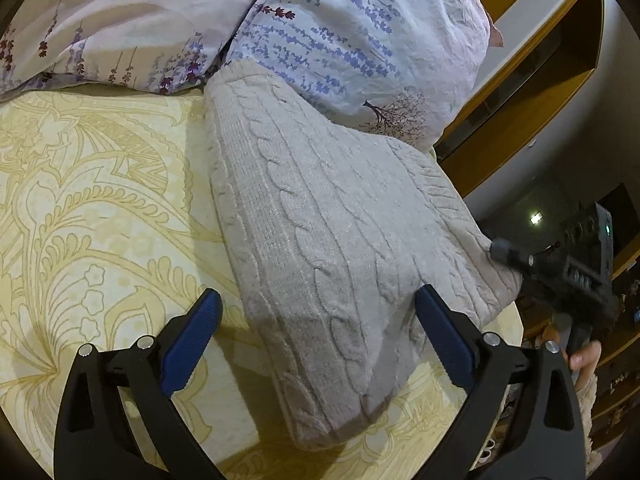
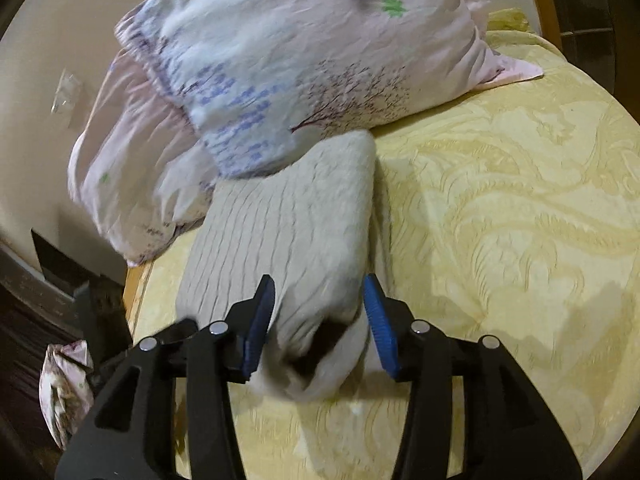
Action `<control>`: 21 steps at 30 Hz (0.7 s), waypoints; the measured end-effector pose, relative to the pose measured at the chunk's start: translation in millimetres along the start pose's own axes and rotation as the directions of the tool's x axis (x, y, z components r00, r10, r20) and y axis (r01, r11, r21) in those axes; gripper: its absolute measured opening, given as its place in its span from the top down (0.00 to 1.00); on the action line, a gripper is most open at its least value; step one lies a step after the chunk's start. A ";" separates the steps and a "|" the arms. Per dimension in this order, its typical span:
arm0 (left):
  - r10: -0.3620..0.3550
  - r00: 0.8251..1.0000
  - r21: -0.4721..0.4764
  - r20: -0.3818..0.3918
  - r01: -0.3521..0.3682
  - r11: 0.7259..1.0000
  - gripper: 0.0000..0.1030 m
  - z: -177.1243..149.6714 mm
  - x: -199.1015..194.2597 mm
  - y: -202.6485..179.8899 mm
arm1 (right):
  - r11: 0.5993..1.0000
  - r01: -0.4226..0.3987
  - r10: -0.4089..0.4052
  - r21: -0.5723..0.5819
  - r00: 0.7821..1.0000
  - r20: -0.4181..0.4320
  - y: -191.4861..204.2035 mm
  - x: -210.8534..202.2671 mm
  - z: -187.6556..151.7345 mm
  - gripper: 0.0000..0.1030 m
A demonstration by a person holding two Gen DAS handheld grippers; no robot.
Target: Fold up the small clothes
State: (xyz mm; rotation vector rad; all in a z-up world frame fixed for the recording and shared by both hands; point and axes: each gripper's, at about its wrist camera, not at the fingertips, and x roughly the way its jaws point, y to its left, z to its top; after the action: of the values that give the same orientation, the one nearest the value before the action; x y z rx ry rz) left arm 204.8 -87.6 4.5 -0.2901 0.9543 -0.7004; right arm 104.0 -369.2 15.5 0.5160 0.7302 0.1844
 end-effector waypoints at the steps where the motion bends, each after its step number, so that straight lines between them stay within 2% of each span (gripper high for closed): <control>1: 0.003 1.000 -0.001 -0.001 -0.003 1.000 0.01 0.0 0.6 -0.2 | 0.999 0.033 -0.033 -0.027 0.999 0.001 3.7 1.5 -5.2 0.79; 2: 0.003 1.000 -0.001 -0.001 -0.003 1.000 0.01 -0.5 0.2 0.6 | 0.997 0.066 -0.066 -0.044 0.998 0.004 9.3 5.0 -7.6 0.90; 4: 0.010 1.000 0.001 0.001 -0.010 1.000 0.01 -0.2 -0.1 0.6 | 0.993 0.104 -0.102 -0.054 0.994 0.040 10.9 -1.1 -9.5 0.91; 8: 0.011 1.000 0.003 0.004 -0.011 1.000 0.01 -0.8 -1.8 2.7 | 0.992 0.117 -0.113 -0.043 0.989 0.095 5.6 -21.2 -12.0 0.93; 12: 0.009 1.000 0.011 0.012 -0.009 1.000 0.01 -3.2 -1.4 2.3 | 0.981 0.190 -0.189 -0.042 0.981 0.035 -6.2 -2.0 -21.1 0.93; 15: 0.003 1.000 0.003 0.023 -0.003 1.000 0.01 -6.0 -2.6 2.6 | 0.986 0.163 -0.163 -0.018 0.987 0.016 -15.4 3.8 -22.6 0.91; 16: -0.001 1.000 -0.010 0.024 0.001 1.000 0.01 -5.6 -2.9 3.3 | 0.988 0.154 -0.154 -0.021 0.988 0.007 -15.4 2.7 -21.2 0.88; 18: -0.020 1.000 -0.061 0.013 0.021 0.998 0.01 -3.2 -3.8 7.7 | 0.991 0.134 -0.134 -0.012 0.991 -0.021 -16.3 -0.9 -15.5 0.74; 20: -0.051 0.999 -0.122 0.003 0.051 0.991 0.01 1.2 -5.1 15.1 | 0.994 0.110 -0.110 0.007 0.993 -0.035 -18.5 -6.5 -5.4 0.54; 21: -0.067 0.998 -0.158 -0.001 0.066 0.985 0.01 3.7 -5.7 20.2 | 0.996 0.084 -0.083 0.025 0.996 -0.032 -20.8 -10.3 3.0 0.51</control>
State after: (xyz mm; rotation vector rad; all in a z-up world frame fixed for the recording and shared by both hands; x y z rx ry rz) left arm 214.1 -69.0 -0.2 -0.4610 1.0118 -0.6876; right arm 98.0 -391.7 12.9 0.5071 0.7835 0.1049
